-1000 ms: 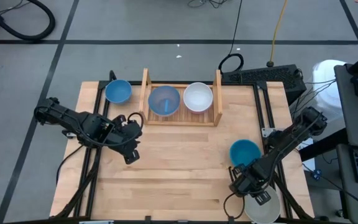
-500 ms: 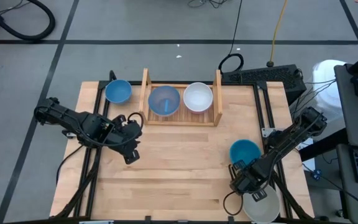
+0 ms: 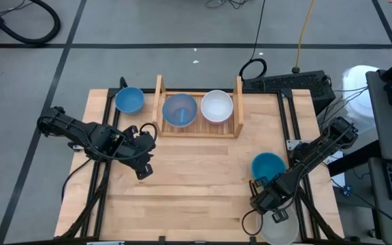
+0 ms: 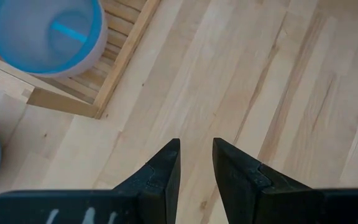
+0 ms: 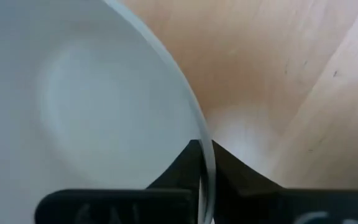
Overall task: Place and stack bowls onto a shelf
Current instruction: Stack the gray bowl on top of the blue bowl on the shelf
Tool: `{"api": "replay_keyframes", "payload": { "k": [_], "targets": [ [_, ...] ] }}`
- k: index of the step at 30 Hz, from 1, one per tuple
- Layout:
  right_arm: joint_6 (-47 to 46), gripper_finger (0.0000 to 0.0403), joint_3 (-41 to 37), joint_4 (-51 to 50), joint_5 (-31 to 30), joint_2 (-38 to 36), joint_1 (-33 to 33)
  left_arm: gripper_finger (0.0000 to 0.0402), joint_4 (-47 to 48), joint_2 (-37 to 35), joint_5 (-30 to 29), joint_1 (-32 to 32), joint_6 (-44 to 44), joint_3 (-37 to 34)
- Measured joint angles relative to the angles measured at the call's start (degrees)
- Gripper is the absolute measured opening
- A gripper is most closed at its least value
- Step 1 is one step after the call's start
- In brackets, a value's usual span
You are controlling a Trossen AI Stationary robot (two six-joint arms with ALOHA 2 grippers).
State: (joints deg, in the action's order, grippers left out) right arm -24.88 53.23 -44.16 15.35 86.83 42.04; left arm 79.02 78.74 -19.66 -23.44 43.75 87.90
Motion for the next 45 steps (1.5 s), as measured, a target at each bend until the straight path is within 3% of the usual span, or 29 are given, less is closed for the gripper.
{"api": "replay_keyframes", "payload": {
  "k": [8, 22, 27, 32, 37, 45],
  "targets": [
    [-4.63, 0.0001, 2.35, -0.36, -3.33, -1.38, -3.9, 0.0099, 0.0, 0.0, 0.02, 0.0, -0.01, 0.0],
    [-0.5, 0.0001, 24.1, -7.66, -23.44, -2.05, -16.01, 0.0099, 0.68, 0.0, 0.05, 0.0, -1.42, 0.0],
    [2.99, 0.0, 28.02, -7.45, -32.36, -2.08, -22.03, 0.0099, 0.68, 0.0, 0.04, -0.02, -1.5, 0.0],
    [10.15, 0.0, 30.88, -5.89, -36.56, -2.08, -29.65, 0.0099, 0.7, 0.0, 0.04, 0.0, -1.16, 0.0],
    [19.08, 0.0, 33.52, -1.28, -36.17, -2.08, -37.15, 0.0099, 0.68, 0.0, 0.04, 0.35, 1.16, 0.0],
    [32.71, 0.0, 38.04, 3.92, -30.03, -2.03, -46.91, 0.0099, 0.68, 0.0, 0.04, 2.79, 6.36, 0.0]
  ]
}}
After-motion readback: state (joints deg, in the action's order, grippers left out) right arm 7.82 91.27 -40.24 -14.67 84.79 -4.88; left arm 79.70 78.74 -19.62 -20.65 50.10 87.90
